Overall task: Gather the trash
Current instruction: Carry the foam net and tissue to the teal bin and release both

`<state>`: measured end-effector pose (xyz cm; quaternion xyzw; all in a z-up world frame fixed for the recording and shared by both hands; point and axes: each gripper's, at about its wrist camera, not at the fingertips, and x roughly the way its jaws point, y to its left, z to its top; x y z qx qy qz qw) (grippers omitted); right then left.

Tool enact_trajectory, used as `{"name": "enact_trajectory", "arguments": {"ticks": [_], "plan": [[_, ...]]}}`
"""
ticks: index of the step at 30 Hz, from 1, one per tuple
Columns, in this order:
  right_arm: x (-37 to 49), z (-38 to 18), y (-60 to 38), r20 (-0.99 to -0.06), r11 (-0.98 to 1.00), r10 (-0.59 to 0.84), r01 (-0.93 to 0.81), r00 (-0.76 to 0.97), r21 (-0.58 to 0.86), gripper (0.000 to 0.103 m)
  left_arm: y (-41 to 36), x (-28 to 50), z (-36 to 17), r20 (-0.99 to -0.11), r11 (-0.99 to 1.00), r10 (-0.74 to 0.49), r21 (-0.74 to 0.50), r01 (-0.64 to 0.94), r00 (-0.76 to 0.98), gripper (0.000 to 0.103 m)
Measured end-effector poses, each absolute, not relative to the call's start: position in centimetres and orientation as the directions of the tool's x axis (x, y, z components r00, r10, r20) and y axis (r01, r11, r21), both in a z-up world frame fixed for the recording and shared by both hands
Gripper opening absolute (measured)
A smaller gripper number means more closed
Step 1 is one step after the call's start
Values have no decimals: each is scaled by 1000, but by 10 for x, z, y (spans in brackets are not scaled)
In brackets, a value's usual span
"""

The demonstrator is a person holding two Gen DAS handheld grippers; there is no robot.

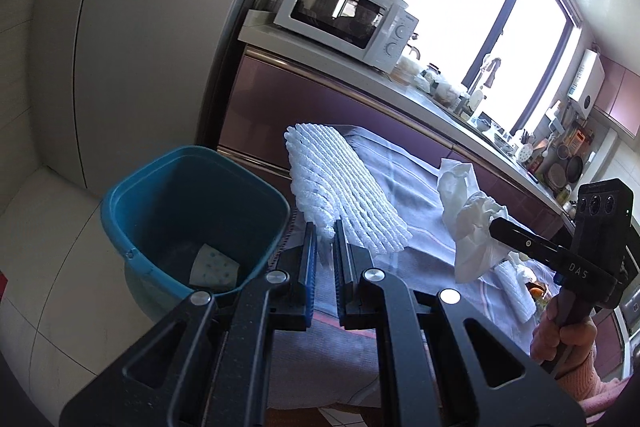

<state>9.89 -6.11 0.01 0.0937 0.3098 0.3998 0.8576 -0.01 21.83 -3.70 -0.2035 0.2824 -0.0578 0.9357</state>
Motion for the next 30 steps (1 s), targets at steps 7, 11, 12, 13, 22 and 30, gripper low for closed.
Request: {"name": "enact_trajectory", "arguments": {"ticks": [7, 11, 12, 13, 22, 30], "plan": [[113, 3, -32, -464, 630, 767, -658, 443, 413, 9, 248, 1, -47, -530, 906, -166, -414, -83, 832, 8], [120, 3, -17, -468, 616, 775, -672, 424, 412, 9, 259, 3, -53, -544, 909, -134, -400, -116, 829, 8], [122, 3, -13, -471, 611, 778, -675, 416, 414, 9, 262, 4, -54, -545, 909, -129, -400, -122, 828, 8], [124, 3, -9, -473, 607, 780, -678, 409, 415, 9, 265, 5, -56, -548, 909, -123, -398, -129, 828, 8], [144, -3, 26, -505, 588, 786, -681, 356, 436, 9, 282, 13, -70, -579, 902, -72, -385, -195, 812, 8], [159, -12, 56, -547, 598, 768, -679, 333, 426, 9, 291, 22, -85, -611, 896, -38, -371, -243, 791, 8]]}}
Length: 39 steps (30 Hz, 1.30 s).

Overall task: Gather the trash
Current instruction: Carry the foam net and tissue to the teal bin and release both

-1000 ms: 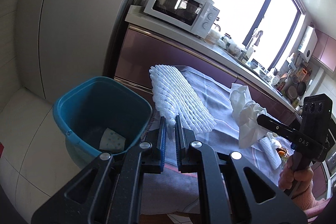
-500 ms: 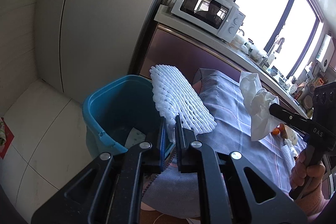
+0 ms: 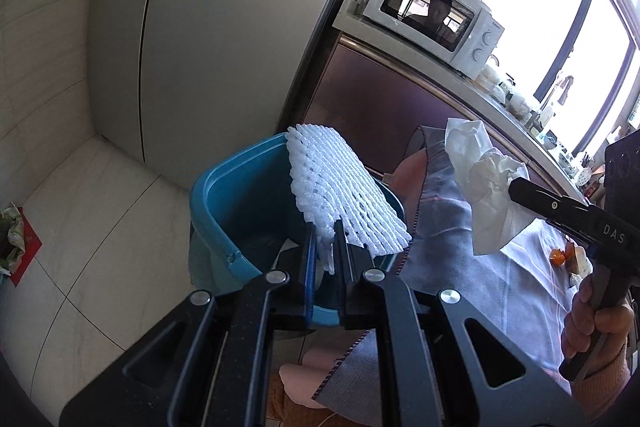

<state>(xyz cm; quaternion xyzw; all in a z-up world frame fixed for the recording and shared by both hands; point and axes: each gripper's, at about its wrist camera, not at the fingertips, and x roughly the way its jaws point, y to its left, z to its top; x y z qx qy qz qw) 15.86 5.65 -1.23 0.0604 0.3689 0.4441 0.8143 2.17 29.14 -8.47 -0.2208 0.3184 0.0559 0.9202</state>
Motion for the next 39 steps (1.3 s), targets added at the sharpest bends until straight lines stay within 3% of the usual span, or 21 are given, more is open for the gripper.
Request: {"name": "enact_trajectory", "arguments": {"ticks": [20, 26, 39], "plan": [[192, -59, 124, -707, 666, 666, -618, 239, 418, 13, 298, 61, -110, -691, 908, 46, -271, -318, 721, 9], [194, -67, 127, -716, 672, 659, -608, 231, 423, 22, 298, 70, -118, -706, 902, 52, -270, -336, 707, 12], [189, -54, 97, -661, 654, 705, -595, 256, 467, 24, 289, 66, -117, -679, 906, 43, -283, -315, 733, 25]]}}
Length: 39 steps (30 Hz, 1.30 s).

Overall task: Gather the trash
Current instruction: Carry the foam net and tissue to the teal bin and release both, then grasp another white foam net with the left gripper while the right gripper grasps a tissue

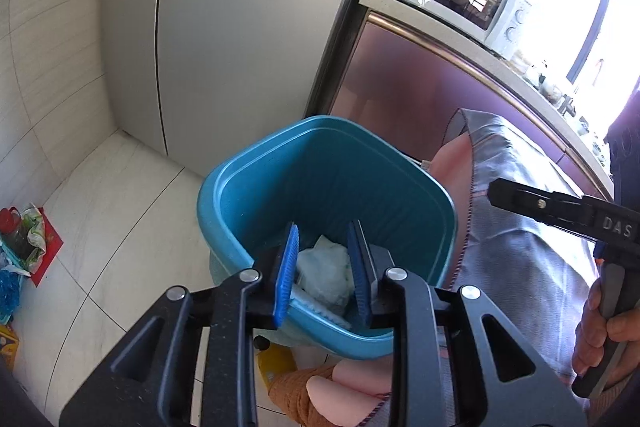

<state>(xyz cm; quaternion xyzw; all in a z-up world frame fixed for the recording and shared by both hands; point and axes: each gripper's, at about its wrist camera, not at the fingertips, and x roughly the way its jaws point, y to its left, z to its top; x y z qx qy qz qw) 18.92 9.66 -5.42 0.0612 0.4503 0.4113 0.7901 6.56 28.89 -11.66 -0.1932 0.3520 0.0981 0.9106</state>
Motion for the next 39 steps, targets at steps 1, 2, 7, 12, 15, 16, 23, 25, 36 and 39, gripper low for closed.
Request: {"name": "enact_trajectory", "arguments": {"ticks": [1, 2, 7, 12, 15, 16, 23, 25, 36, 39], "plan": [[187, -51, 91, -653, 649, 712, -596, 258, 472, 24, 287, 65, -114, -673, 908, 37, -286, -307, 739, 25], [185, -49, 86, -646, 647, 716, -598, 263, 474, 24, 285, 63, -110, -665, 911, 34, -287, -297, 746, 26], [165, -29, 49, -601, 637, 737, -614, 309, 466, 29, 262, 58, -88, -613, 929, -16, -302, -215, 790, 36], [143, -10, -5, -554, 671, 727, -589, 405, 450, 31, 222, 56, -69, -569, 947, -119, -311, -79, 814, 40], [130, -3, -42, -535, 704, 704, -559, 467, 438, 32, 190, 58, -61, -551, 948, -204, -316, 24, 809, 41], [127, -2, -53, -531, 716, 694, -546, 486, 435, 32, 177, 58, -58, -547, 947, -235, -315, 62, 803, 41], [101, -1, -141, -532, 828, 560, -403, 635, 389, 32, 80, 64, -53, -546, 890, -452, -331, 314, 706, 42], [92, -2, -166, -538, 851, 522, -363, 662, 379, 33, 51, 65, -54, -552, 868, -497, -329, 373, 669, 43], [82, -31, -267, -606, 924, 330, -118, 724, 363, 40, -73, 72, -74, -611, 719, -669, -384, 580, 424, 48], [83, -40, -280, -622, 927, 314, -89, 718, 366, 40, -97, 76, -83, -634, 697, -679, -402, 594, 369, 50]]}}
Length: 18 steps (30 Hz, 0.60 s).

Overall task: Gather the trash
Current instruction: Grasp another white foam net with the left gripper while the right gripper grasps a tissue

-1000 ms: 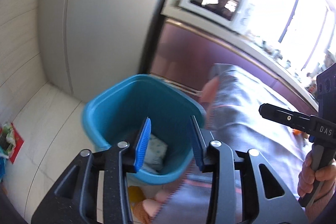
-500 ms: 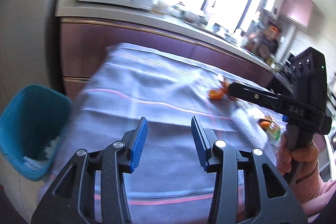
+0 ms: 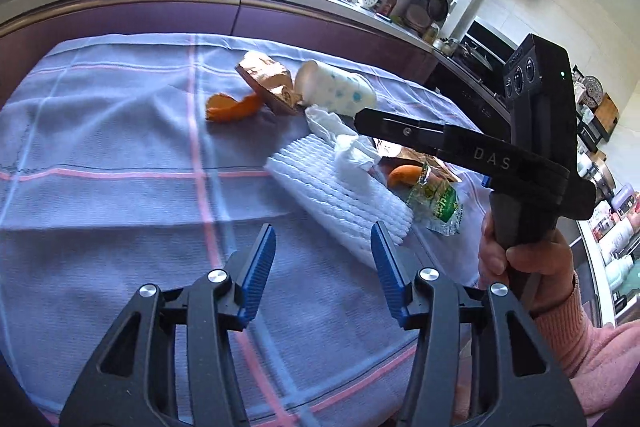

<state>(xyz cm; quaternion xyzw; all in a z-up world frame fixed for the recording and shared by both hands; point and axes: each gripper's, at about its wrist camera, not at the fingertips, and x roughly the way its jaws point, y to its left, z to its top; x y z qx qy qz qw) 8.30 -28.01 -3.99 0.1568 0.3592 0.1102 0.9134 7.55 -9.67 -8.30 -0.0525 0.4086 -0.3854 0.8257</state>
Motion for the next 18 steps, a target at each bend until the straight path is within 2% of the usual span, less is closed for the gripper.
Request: {"name": "enact_trajectory", "arguments": {"ticks": [5, 12, 14, 16, 18], "plan": [[87, -47, -288, -623, 923, 315, -79, 716, 376, 44, -114, 85, -92, -654, 683, -689, -440, 584, 313, 54], [93, -50, -290, -623, 919, 328, -88, 710, 384, 45, -126, 100, -102, -672, 692, -685, -479, 540, 281, 50], [94, -53, -290, -628, 918, 330, -86, 705, 386, 45, -130, 102, -103, -677, 692, -683, -481, 538, 274, 42], [96, -56, -291, -634, 916, 335, -84, 697, 391, 45, -133, 103, -105, -688, 699, -674, -479, 530, 267, 27], [98, -58, -291, -639, 915, 338, -81, 691, 395, 45, -134, 104, -106, -694, 707, -666, -471, 527, 273, 25]]}}
